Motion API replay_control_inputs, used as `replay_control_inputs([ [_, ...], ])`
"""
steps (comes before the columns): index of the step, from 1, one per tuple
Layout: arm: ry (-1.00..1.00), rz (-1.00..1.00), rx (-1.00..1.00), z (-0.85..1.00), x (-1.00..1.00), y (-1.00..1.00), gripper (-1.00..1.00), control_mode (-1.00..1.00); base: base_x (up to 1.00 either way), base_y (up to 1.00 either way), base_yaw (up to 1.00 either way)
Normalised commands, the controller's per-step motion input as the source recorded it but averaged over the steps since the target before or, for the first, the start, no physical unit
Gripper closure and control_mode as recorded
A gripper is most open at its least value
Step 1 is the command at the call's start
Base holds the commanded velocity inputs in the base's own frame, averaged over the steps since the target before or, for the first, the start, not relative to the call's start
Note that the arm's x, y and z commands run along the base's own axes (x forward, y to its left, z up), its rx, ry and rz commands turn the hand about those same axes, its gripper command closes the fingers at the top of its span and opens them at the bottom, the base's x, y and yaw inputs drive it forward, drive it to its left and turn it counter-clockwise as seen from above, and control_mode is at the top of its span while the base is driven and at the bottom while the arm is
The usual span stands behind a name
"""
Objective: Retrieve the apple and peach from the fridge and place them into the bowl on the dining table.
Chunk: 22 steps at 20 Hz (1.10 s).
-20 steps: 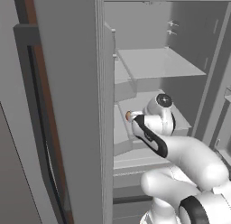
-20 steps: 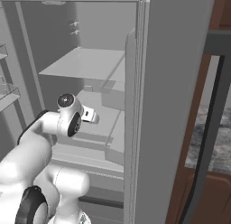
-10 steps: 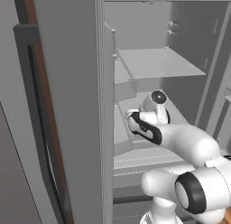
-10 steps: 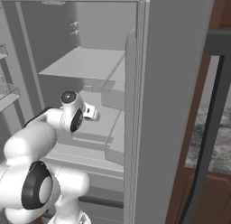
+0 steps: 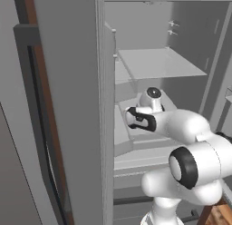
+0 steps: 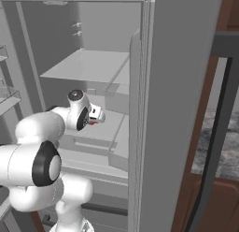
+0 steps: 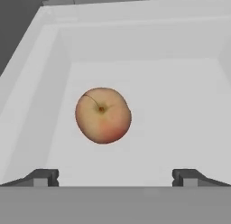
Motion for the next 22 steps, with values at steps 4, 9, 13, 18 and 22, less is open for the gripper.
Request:
replay_control_inputs([
  [4,0.01,0.00,0.00,-0.30,0.31,0.03,-1.00,-1.00,0.00,0.00,0.00],
  [9,0.00,0.00,0.00,-0.35,0.32,0.06,-1.00,-1.00,0.00,0.00,0.00],
  [13,0.00,0.00,0.00,-0.20,0.37,0.06,-1.00,-1.00,0.00,0.00,0.00],
  [18,0.00,0.00,0.00,-0.17,0.36,0.05,-1.00,-1.00,0.00,0.00,0.00],
  [22,0.00,0.00,0.00,-0.19,0.29,0.04,-1.00,-1.00,0.00,0.00,0.00],
])
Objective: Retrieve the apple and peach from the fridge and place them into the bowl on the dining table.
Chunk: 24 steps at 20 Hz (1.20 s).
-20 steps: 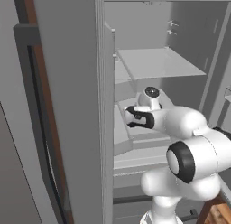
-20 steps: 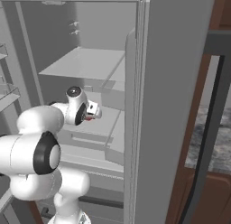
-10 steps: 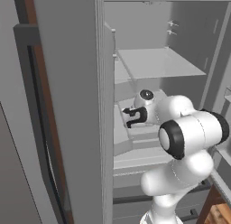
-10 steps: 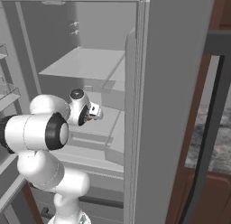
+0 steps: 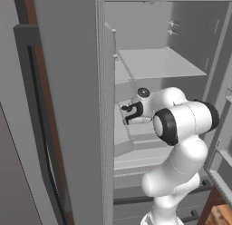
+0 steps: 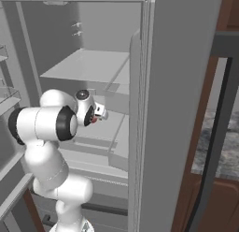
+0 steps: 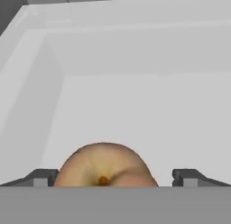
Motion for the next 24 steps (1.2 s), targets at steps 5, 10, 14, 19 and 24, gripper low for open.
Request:
replay_control_inputs([
  [5,0.07,-0.01,0.00,-0.41,0.02,0.00,-1.00,-1.00,0.00,0.00,0.00],
  [10,0.06,-0.01,0.00,-0.71,-0.03,0.00,-1.00,-1.00,0.00,0.00,0.00],
  [14,0.04,0.00,0.00,-0.76,-0.07,0.00,-1.00,-1.00,0.00,0.00,0.00],
  [19,0.01,-0.01,0.00,-0.82,-0.30,0.00,-1.00,-1.00,0.00,0.00,0.00],
  [24,0.00,-0.02,0.00,-0.92,-0.53,0.00,-1.00,-1.00,0.00,0.00,0.00],
])
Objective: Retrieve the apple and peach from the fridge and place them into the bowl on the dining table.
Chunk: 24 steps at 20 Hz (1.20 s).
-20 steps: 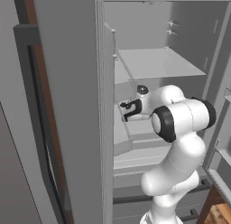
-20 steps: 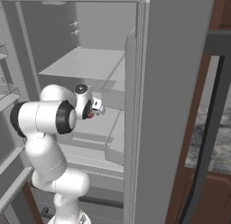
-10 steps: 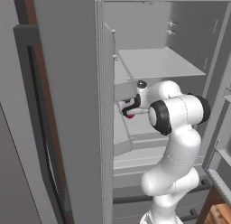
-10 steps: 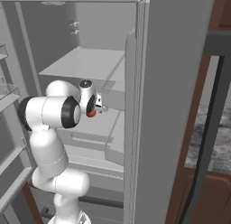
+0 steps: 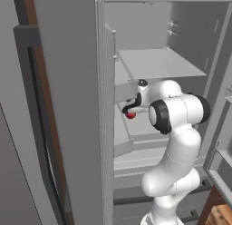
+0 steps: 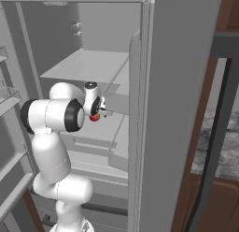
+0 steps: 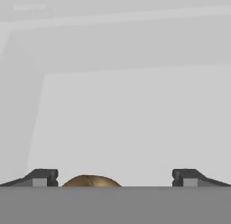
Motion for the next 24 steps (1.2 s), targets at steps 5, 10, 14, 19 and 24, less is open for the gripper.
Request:
replay_control_inputs([
  [5,0.00,-0.03,0.00,-0.96,-0.60,0.02,-1.00,-1.00,0.00,0.00,0.00],
  [10,0.00,-0.03,0.00,-1.00,-0.64,0.08,-1.00,-1.00,0.00,0.00,0.00],
  [14,0.00,-0.04,0.00,-1.00,-0.67,0.10,-1.00,-1.00,0.00,0.00,0.00],
  [19,0.00,-0.05,0.00,-1.00,-0.79,0.08,-1.00,-1.00,0.00,0.00,0.00],
  [24,0.00,-0.05,0.00,-1.00,-0.87,0.07,-1.00,-1.00,0.00,0.00,0.00],
])
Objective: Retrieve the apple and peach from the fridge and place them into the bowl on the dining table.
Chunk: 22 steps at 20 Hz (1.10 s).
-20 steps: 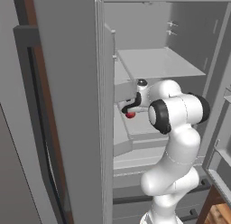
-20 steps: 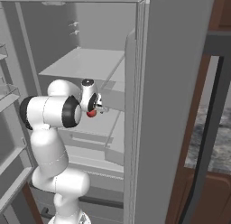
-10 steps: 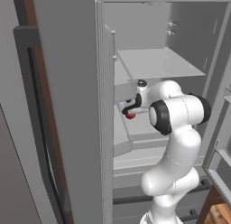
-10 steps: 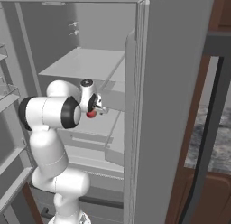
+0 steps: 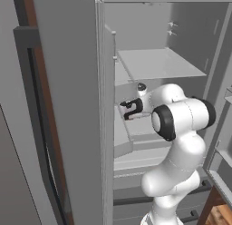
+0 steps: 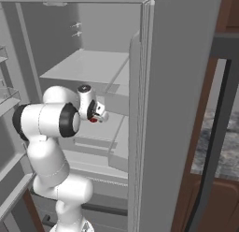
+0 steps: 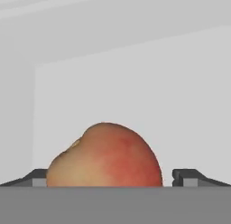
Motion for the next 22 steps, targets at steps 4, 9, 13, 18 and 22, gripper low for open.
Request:
replay_control_inputs([
  [4,0.00,-0.06,0.00,-0.97,-0.82,0.02,-1.00,-1.00,0.00,0.00,0.00],
  [9,0.00,-0.04,0.00,-0.82,-0.47,0.00,-1.00,-1.00,0.00,0.00,0.00],
  [13,0.00,-0.02,0.00,-0.67,-0.07,0.00,-1.00,-1.00,0.00,0.00,0.00],
  [18,-0.08,0.00,0.00,-0.55,0.00,0.03,-1.00,-1.00,0.00,0.00,0.00],
  [22,-0.31,0.00,0.00,-0.63,0.00,0.05,-1.00,-1.00,0.00,0.00,0.00],
])
